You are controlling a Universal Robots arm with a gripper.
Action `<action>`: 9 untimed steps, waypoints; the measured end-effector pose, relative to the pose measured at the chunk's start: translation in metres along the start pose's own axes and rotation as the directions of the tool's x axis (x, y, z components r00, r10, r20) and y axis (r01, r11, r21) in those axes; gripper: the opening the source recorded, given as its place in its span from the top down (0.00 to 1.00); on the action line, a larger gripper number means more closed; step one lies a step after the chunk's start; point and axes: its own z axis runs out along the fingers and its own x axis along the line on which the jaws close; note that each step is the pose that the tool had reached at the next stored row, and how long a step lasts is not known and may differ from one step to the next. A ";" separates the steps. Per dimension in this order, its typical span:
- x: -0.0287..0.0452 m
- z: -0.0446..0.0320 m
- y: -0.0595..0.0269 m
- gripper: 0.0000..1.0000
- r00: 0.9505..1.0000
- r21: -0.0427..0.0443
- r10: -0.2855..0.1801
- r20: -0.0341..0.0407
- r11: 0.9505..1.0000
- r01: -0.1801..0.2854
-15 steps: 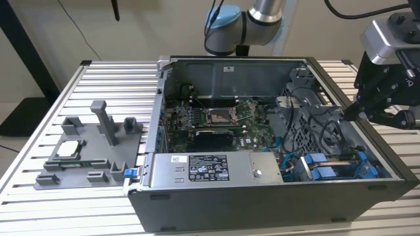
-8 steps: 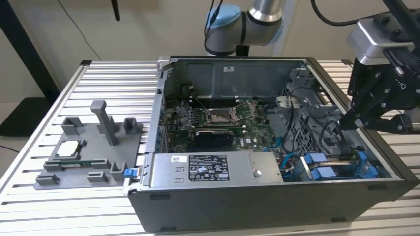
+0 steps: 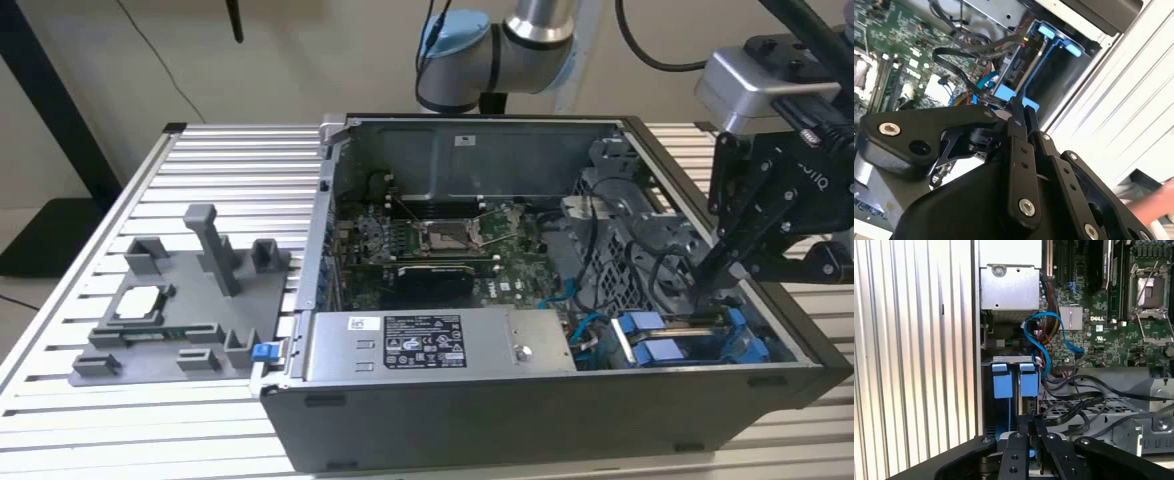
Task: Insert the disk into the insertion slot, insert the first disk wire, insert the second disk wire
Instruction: 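Insert the second disk wire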
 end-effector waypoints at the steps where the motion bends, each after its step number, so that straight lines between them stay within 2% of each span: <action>1: 0.0001 0.0000 0.0000 1.00 1.000 0.000 0.000 -0.001 1.000 0.000; 5: 0.0000 0.0000 0.0001 1.00 1.000 0.000 0.000 -0.002 1.000 0.000; 6: -0.0001 0.0003 0.0001 1.00 1.000 0.000 0.000 -0.005 1.000 0.000; 9: -0.0004 0.0023 0.0002 1.00 1.000 0.005 -0.001 -0.030 1.000 0.001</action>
